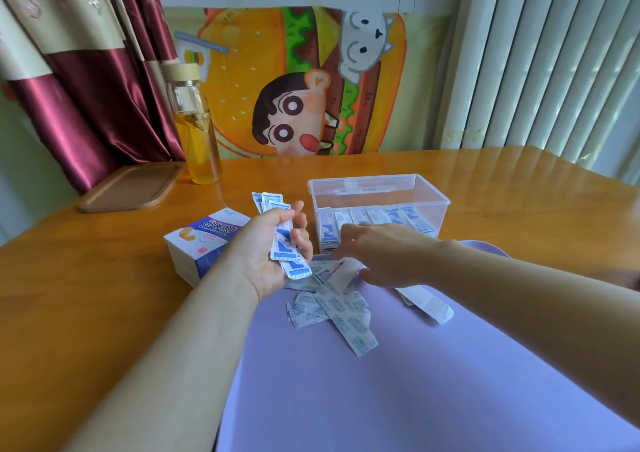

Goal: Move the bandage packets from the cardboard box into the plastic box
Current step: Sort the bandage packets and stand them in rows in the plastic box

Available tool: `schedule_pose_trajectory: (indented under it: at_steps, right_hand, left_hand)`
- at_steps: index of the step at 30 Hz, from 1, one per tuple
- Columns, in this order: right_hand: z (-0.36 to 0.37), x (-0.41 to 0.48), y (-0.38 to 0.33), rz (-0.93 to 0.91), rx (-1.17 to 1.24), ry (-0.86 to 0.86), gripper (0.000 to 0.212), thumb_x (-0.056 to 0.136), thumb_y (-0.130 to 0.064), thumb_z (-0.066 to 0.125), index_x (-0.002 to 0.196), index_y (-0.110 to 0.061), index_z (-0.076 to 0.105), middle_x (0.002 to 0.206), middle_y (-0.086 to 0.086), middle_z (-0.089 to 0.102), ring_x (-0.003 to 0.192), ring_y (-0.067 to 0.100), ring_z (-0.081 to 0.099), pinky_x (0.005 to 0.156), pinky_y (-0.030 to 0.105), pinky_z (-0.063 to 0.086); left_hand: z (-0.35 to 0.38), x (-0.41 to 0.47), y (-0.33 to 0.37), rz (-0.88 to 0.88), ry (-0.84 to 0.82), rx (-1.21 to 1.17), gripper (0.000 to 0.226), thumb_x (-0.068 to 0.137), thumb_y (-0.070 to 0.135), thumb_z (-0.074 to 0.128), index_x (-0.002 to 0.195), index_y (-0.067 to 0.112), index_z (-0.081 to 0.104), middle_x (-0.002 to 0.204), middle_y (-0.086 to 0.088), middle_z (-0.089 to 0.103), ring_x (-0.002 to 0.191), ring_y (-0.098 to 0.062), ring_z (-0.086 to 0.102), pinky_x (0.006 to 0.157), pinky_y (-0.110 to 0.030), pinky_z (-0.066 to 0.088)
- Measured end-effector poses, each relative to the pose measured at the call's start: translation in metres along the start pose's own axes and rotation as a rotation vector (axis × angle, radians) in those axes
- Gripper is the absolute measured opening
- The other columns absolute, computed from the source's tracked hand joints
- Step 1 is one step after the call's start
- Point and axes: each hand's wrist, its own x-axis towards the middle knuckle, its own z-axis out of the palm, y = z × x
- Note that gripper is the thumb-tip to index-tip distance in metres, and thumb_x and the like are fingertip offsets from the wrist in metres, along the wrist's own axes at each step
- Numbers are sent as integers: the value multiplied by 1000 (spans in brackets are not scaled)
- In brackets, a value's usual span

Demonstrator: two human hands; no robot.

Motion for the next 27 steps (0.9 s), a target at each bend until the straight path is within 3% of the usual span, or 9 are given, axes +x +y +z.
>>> schedule_pose_trajectory:
  at_steps: [5,8,14,22,25,27]
  right_hand:
    - [-7,7,-2,8,8,-35,41,89,-19,58,129,-26,53,117,1,47,97,24,57,76,39,52]
    - [-6,7,-2,4,-1,-54,36,90,-20,57,126,-26,56,116,0,48,95,22,57,73,34,52]
    - [-5,5,2,35,14,-57,30,92,-28,53,122,-21,57,115,-1,49,94,19,55,68,27,40]
    - [-1,-3,12,145,149,-62,25,94,-32,52,106,-15,66,104,2,59,91,20,56,75,31,47]
    - [-4,-3,14,208,271,-87,33,92,-38,54,93,-8,66,82,4,59,75,22,54,62,29,43]
    - [-14,-6,13,207,407,-135,29,91,-42,54,82,-17,68,68,-4,50,63,14,45,53,21,34]
  left_hand:
    - [1,-1,0,23,-2,32,20,94,16,51,111,11,59,73,-3,54,50,-6,43,46,-13,42]
    - [1,-1,0,33,-3,47,19,94,17,51,110,11,59,73,-2,54,48,-6,43,45,-13,42]
    - [2,-1,0,37,-4,63,18,93,17,52,109,11,59,73,-2,54,48,-6,43,43,-13,42]
    - [1,-1,-1,33,-2,75,17,94,16,51,107,10,60,71,-2,55,49,-5,43,44,-13,41]
    - [1,-1,-1,40,2,71,18,94,17,51,108,11,60,71,-2,55,48,-5,44,44,-13,41]
    - [1,-1,0,51,5,59,18,94,17,52,109,11,59,71,-2,55,47,-5,44,43,-13,41]
